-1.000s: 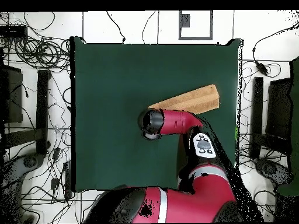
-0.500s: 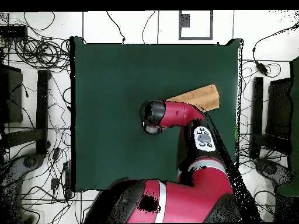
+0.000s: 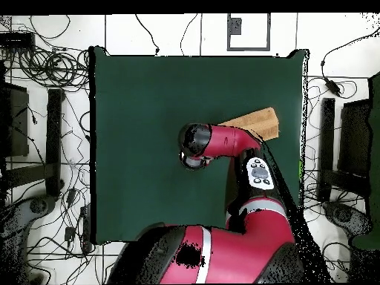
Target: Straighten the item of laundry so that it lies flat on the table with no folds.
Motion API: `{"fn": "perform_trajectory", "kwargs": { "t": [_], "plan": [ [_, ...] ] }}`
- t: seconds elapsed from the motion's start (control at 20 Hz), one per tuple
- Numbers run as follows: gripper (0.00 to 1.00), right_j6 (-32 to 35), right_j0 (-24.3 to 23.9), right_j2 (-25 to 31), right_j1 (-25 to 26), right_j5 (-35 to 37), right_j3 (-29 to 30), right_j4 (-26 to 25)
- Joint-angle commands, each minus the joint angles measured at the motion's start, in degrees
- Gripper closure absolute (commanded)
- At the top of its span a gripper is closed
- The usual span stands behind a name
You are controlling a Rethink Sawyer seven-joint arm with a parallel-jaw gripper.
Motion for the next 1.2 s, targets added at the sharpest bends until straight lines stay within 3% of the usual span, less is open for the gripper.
{"fn": "perform_trajectory", "kwargs": {
  "t": [0.05, 0.8, 1.2],
  "plan": [
    [0.0, 4.7, 1.4, 6.3, 1.6, -10.9, -0.7, 0.9],
    [0.0, 2.5, 0.2, 8.0, -9.0, -3.7, 4.9, 3.4],
    [0.0, 1.8, 0.9, 7.2, -11.8, -3.1, 4.1, 2.0]
  ]
}}
